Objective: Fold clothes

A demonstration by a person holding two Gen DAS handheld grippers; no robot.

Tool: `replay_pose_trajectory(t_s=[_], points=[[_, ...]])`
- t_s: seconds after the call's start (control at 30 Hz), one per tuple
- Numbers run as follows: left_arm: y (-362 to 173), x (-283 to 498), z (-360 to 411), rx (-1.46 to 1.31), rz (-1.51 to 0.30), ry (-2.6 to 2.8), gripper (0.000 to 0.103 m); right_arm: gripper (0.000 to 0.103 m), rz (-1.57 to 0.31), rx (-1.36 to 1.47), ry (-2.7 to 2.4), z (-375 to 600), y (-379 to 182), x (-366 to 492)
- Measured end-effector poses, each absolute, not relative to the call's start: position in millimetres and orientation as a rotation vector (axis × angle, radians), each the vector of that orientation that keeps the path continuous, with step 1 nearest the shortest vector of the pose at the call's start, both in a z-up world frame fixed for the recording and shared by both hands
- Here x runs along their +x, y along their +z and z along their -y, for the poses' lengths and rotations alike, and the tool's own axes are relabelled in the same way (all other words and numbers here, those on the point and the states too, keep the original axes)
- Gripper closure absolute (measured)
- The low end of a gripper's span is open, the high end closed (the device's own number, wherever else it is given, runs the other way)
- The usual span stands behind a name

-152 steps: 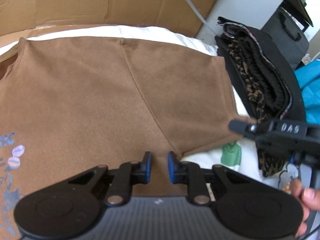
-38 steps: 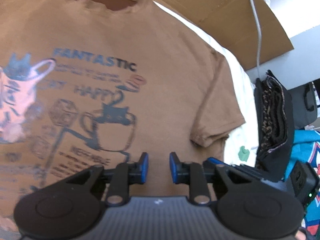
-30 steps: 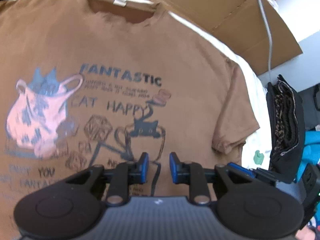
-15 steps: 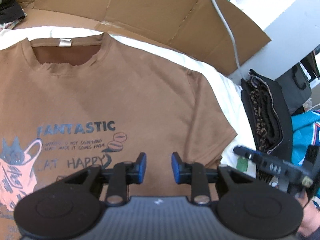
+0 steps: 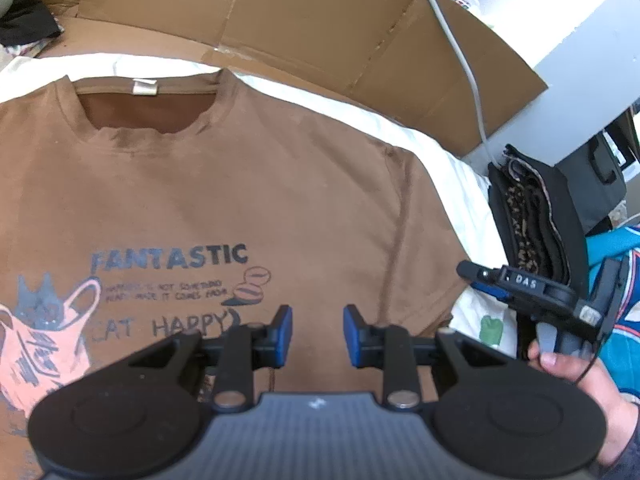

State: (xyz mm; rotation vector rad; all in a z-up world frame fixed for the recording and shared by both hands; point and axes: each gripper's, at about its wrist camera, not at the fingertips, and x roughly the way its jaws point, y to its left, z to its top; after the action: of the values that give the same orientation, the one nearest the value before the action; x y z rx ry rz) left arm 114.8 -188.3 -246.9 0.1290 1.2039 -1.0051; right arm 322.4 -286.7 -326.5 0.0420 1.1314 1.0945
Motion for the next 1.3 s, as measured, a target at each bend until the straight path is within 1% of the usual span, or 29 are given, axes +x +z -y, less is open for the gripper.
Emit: replay_pose_trajectory(t_s=[0.03,0.1,0.33,0.53,0.67,0.83,1.0,1.07,1.1,1.2,1.27,1.3], points=[[-247,116,187,0.128,-1.203,-1.002,0.074,0.095,-1.131,0.041,1.109,285,-324,323],[-247,119,183,0.123,-1.202,-0.997,0.074,0.099,-1.136,0.053,1.128,285,-318,324],[-239,137,160,0.068,-1.183,-0.956,0.073,0.1,-1.128,0.106,1.217,278,-281,315],[-233,148,149,0.023,-1.159,-0.933,0.073,0.1,-1.121,0.124,1.318,253,-248,293],[-233,148,147,0.023,-1.146,-0.957,0.073,0.1,-1.119,0.092,1.38,227,-238,273],[-239,156,142,0.005,-1.147,-0.945,0.073,0.1,-1.101,0.027,1.425,195,-238,247],[-249,168,138,-0.004,-1.149,-0.913,0.073,0.096,-1.122,-0.028,1.444,175,-249,230],[-252,173,139,-0.006,-1.148,-0.905,0.073,0.088,-1.131,-0.036,1.452,174,-250,227],[-254,175,140,-0.007,-1.148,-0.902,0.073,0.087,-1.128,-0.035,1.458,176,-250,227],[-257,178,148,-0.007,-1.139,-0.906,0.072,0.069,-1.119,-0.025,1.456,183,-249,231],[-255,178,157,-0.002,-1.128,-0.921,0.072,0.068,-1.121,-0.007,1.458,189,-248,236],[-255,178,162,0.002,-1.122,-0.93,0.069,0.068,-1.117,-0.002,1.456,192,-247,239]])
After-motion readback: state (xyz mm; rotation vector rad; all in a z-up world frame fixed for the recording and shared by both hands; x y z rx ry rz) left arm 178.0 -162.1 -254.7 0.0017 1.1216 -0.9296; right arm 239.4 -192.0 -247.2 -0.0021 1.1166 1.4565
